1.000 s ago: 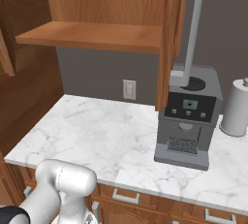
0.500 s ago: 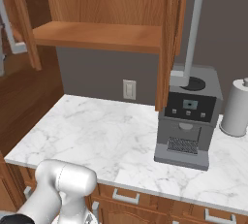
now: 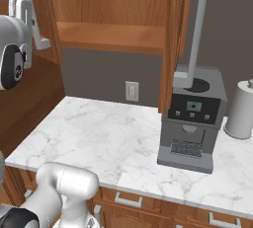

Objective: Open the cabinet. Pick the spray and place it next to the sink. Then close the cabinet.

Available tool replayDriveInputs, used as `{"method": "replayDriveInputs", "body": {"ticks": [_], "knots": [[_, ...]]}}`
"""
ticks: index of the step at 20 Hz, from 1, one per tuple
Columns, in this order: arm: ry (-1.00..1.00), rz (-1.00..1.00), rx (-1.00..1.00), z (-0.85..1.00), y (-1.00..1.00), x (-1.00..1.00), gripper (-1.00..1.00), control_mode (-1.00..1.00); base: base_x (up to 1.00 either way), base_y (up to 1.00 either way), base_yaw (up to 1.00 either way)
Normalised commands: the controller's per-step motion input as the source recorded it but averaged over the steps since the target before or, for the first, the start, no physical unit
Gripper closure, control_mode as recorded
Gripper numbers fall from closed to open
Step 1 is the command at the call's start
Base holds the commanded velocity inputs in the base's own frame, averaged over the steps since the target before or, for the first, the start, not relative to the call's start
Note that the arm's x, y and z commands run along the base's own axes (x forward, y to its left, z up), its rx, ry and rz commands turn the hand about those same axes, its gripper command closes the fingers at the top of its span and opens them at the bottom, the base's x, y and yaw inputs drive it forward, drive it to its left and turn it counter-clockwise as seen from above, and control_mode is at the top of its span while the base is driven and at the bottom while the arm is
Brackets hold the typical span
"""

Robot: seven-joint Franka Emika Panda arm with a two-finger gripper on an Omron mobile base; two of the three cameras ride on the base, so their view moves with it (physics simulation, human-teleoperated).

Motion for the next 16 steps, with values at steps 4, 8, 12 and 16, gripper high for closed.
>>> {"method": "replayDriveInputs", "body": {"ticks": [4,8,12,16], "knots": [[0.08,0.00,0.07,0.00,-0.25,0.92,-1.00,-1.00,0.00,0.00,0.00],[0.04,0.02,0.07,-0.01,-0.16,0.94,-1.00,-1.00,0.00,0.00,0.00],[0.01,0.08,0.06,-0.06,-0.07,0.93,-1.00,-1.00,0.00,0.00,0.00],[0.00,0.12,0.04,-0.13,0.00,0.92,-1.00,-1.00,0.00,0.00,0.00]]}}
